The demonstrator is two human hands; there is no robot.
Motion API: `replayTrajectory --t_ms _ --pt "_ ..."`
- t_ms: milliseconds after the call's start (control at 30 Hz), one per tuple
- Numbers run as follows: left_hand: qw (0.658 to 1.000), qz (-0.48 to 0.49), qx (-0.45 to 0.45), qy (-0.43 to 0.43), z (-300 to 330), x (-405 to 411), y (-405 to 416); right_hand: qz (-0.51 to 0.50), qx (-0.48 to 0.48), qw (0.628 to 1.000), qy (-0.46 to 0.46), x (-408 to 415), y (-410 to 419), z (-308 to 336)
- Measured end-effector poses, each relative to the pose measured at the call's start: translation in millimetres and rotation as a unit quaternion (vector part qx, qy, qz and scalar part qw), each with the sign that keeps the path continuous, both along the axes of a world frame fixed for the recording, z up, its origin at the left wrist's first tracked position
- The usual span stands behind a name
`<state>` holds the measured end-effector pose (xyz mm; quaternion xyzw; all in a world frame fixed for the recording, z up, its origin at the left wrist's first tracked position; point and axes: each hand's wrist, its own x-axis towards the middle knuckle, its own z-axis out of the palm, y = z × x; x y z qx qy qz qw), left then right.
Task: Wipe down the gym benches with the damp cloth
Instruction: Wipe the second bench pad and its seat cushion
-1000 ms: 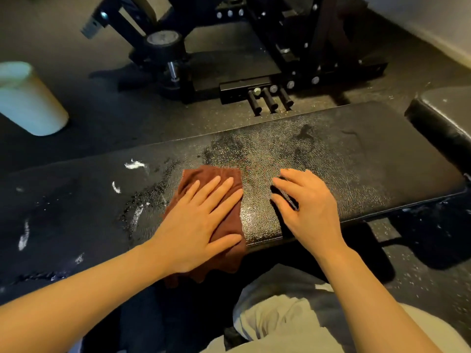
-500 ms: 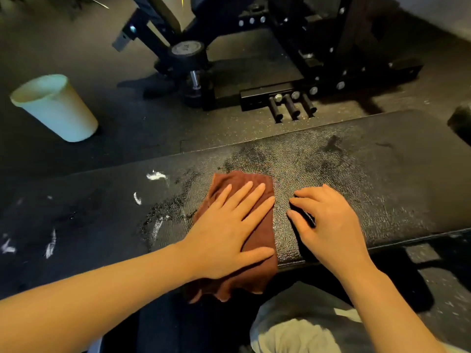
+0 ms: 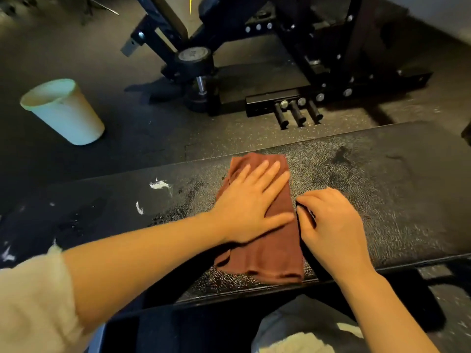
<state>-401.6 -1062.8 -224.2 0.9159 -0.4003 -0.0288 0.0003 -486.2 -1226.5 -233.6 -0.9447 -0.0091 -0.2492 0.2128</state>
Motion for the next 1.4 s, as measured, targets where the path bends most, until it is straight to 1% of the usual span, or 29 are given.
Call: replayTrajectory --t_ms 67,133,267,367,433,567,700,767,867,1000,1133,1267,1333,1400 --pt "0.999 0.045 0.005 -0.002 2.4 16.7 -12.5 -0.013 -0.004 1.0 0.008 2.2 4.5 0.2" --pt "0.998 0.064 0.006 -0.01 0.4 19.9 -21.2 -0.02 -0.007 1.0 0.006 3.7 5.4 0.8" --pt "0.999 0.027 -0.027 -0.018 -3.7 -0.7 -11.6 -0.031 -0.015 0.999 0.008 5.5 4.0 2.2" --pt "0.999 0.001 -0.03 -0.01 -4.3 1.7 -0.6 -0.021 -0.018 1.0 0.012 10.8 7.8 2.1" --pt "1.0 0.014 -0.019 -0.005 -1.8 14.9 -0.6 -0.005 -0.024 1.0 0.012 15.3 13.2 1.5" --pt "0.997 0.076 -0.006 -0.002 2.0 38.7 -8.2 -0.002 -0.033 0.999 0.026 21.5 19.7 -0.1" --pt "0.997 0.072 -0.028 -0.01 -1.2 23.9 8.3 -0.003 -0.06 0.998 0.02 22.9 21.5 3.9" --pt "0.997 0.072 -0.025 -0.007 -0.3 20.0 32.3 -0.005 -0.073 0.996 0.049 26.2 23.0 6.7" --pt "0.994 0.112 -0.008 0.006 3.0 25.9 63.9 -0.018 -0.09 0.99 0.11 31.0 29.6 10.7" --pt "0.989 0.15 -0.003 0.002 4.1 29.9 50.5 -0.03 -0.104 0.986 0.127 28.6 45.5 17.5" --pt "0.992 0.123 -0.009 0.011 7.0 16.9 27.0 -0.032 -0.115 0.982 0.149 23.3 56.7 22.9" --pt "0.998 0.058 -0.006 0.007 4.8 -0.1 53.0 -0.025 -0.126 0.98 0.151 8.4 59.1 26.8" --pt "0.998 0.062 0.007 0.004 7.3 2.0 78.3 -0.032 -0.127 0.98 0.148 0.2 59.3 28.1" --pt "0.996 0.09 0.014 0.003 8.8 8.9 94.0 -0.03 -0.127 0.98 0.152 -8.4 63.4 27.6"
